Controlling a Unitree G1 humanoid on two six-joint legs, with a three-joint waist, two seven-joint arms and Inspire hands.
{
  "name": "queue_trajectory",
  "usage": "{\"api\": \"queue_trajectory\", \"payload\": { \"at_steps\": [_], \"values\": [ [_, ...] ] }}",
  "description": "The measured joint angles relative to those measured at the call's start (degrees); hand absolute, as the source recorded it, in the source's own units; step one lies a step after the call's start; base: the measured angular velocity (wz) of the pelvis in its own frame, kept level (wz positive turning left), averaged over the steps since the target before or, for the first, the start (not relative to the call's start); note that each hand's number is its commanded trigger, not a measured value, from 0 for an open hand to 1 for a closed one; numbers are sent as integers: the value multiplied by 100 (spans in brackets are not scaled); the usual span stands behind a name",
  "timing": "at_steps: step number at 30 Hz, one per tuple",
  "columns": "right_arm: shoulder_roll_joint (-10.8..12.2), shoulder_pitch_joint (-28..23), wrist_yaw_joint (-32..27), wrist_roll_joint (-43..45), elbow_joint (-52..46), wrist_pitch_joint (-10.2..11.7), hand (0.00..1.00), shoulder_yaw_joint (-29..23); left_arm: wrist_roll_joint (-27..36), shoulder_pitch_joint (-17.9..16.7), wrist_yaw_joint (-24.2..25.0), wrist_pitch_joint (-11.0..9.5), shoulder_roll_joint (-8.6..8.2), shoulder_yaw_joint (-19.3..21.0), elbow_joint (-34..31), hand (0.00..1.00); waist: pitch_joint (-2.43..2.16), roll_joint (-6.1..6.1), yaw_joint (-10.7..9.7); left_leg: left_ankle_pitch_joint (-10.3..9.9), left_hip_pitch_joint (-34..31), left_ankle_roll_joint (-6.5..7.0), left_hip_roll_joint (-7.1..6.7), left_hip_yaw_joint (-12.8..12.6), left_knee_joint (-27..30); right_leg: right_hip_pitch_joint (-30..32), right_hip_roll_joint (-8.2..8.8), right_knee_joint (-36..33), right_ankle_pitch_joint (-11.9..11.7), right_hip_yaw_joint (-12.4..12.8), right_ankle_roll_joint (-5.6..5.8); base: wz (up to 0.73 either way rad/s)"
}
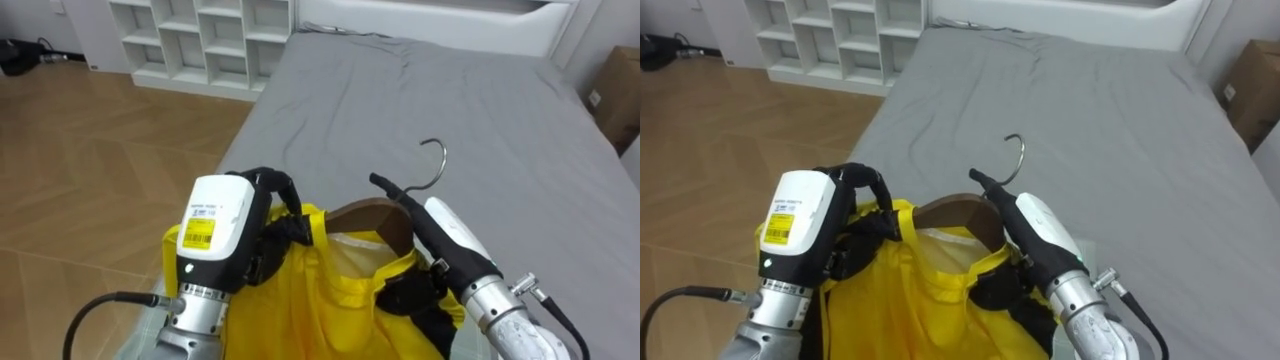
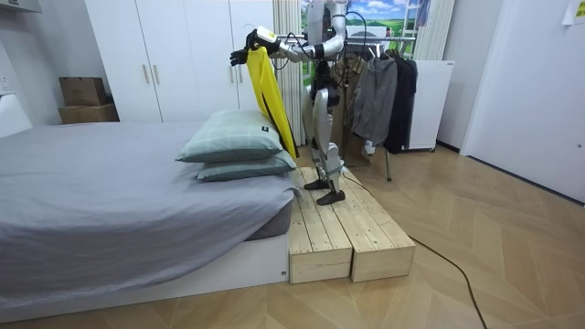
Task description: Hang clothes
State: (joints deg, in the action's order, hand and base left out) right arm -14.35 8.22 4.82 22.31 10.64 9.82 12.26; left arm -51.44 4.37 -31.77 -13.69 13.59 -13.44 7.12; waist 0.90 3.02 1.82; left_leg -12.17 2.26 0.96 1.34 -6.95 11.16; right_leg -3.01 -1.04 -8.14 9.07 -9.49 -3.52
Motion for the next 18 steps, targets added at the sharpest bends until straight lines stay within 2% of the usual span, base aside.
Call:
{"api": "queue_trajectory", "payload": {
  "at_steps": [9,18],
  "values": [
    [79,-1,57,0,102,-112,100,-1,-8,0,20,1,15,2,-2,100,5,2,-5,0,-38,0,-11,27,21,1,-2,33,0,-14,0,0],
    [79,-1,112,0,138,-114,100,-2,-7,0,23,1,21,0,-4,100,4,3,-13,0,-54,0,-19,89,22,2,0,41,1,-29,0,1]
  ]
}}
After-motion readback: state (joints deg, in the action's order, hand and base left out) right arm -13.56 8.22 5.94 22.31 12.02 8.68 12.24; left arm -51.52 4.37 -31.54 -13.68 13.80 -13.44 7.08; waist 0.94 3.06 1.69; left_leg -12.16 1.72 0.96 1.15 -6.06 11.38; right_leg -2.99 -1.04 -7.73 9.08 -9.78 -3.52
